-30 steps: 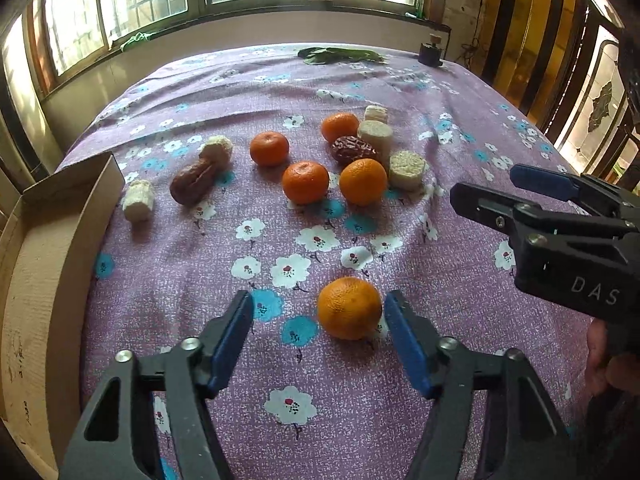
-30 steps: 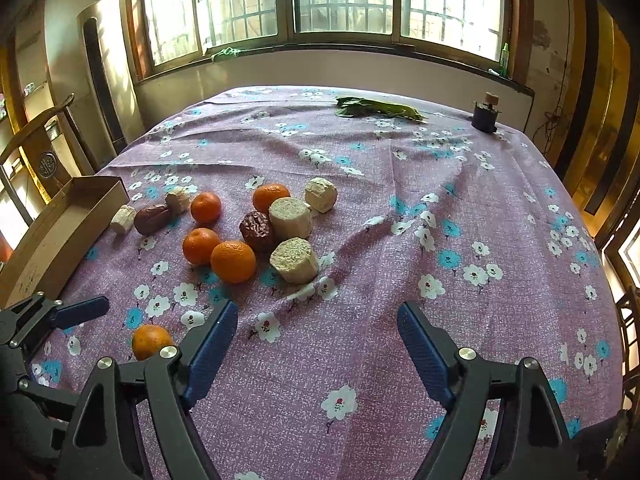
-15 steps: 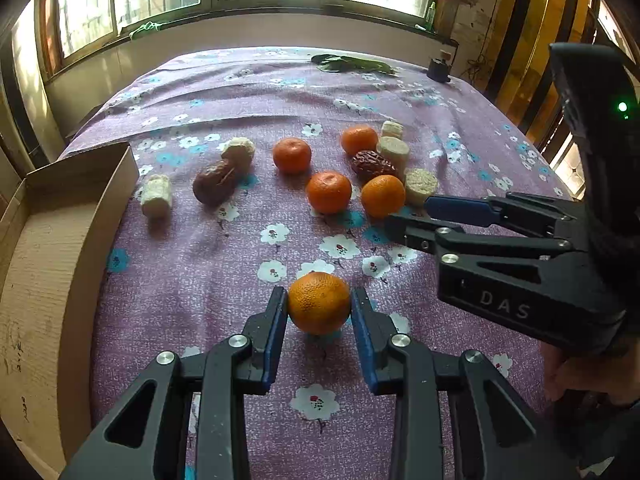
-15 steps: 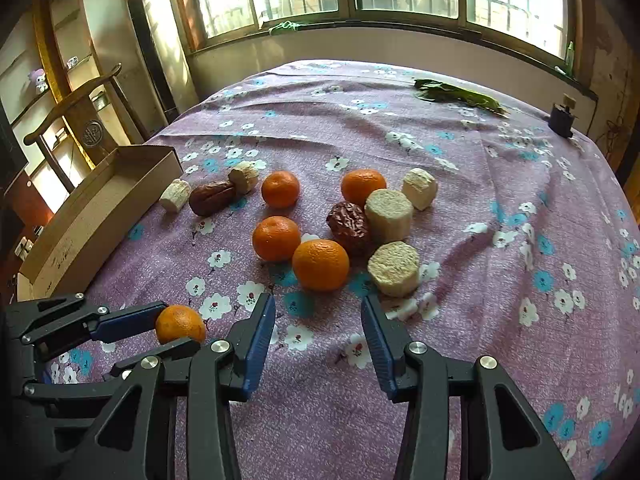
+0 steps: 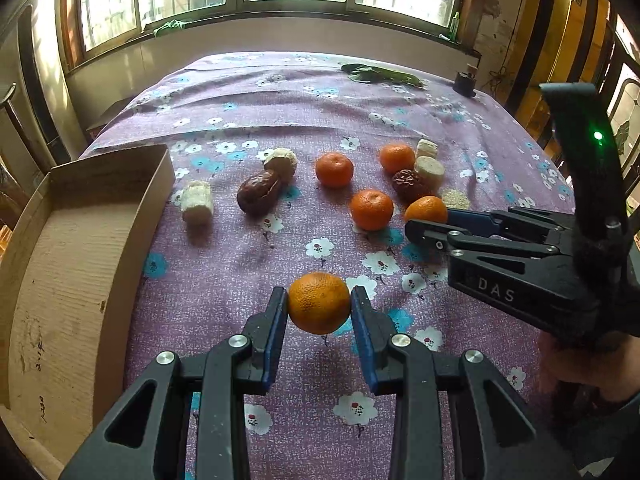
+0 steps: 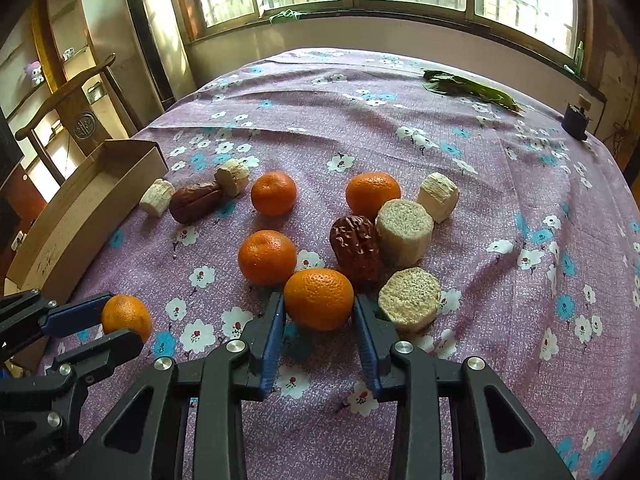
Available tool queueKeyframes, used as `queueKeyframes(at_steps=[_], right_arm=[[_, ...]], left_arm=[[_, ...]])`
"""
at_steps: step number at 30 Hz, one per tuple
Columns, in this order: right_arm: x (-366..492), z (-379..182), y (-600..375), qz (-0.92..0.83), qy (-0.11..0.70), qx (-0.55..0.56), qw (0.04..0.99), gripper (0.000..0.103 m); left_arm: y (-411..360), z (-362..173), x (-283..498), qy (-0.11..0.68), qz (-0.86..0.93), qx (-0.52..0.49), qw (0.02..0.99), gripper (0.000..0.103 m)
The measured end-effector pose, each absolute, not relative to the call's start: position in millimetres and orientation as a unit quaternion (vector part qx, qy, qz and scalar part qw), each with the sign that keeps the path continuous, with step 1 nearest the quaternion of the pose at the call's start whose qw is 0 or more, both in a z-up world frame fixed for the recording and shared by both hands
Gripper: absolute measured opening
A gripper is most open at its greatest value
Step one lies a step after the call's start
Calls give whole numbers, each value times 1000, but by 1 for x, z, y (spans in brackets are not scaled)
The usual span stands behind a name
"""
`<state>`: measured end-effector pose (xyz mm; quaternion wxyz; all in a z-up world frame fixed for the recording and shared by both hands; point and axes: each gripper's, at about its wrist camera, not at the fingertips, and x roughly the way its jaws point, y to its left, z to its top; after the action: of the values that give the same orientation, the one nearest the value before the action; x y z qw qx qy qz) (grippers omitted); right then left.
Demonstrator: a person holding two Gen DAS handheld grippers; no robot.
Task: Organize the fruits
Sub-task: 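Grasp an orange with the right tool while the left tool lifts its orange, then carry both oranges into the cardboard box and open both tools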
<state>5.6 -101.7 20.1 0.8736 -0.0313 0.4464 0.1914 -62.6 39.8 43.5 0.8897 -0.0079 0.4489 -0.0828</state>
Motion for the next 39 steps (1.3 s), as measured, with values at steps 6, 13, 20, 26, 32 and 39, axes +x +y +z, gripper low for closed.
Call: queueKeyframes(at_steps=[6,13,20,26,32,39], right_arm=[[-8,39,-95,205,429,-29,879,37],[-20,59,-69,240,408,-36,880,37],[-24,73,-25,283,392,-61,873,37],[-21,73,18,317,391,-75,861,37],[-18,73,59,350,388,-88,848,37],[-4,66,103,374,395,-110,832,37]], left_arm=[[54,55,-64,438,-62,-12,897,31],[82,72,-67,427,-33,-16,903,31],[129,86,-62,418,12,-22,908,31],[170,88,-54,418,51,-28,907,31],[210,80,-42,429,80,-44,899,31],[243,66,-29,447,102,-69,886,31]])
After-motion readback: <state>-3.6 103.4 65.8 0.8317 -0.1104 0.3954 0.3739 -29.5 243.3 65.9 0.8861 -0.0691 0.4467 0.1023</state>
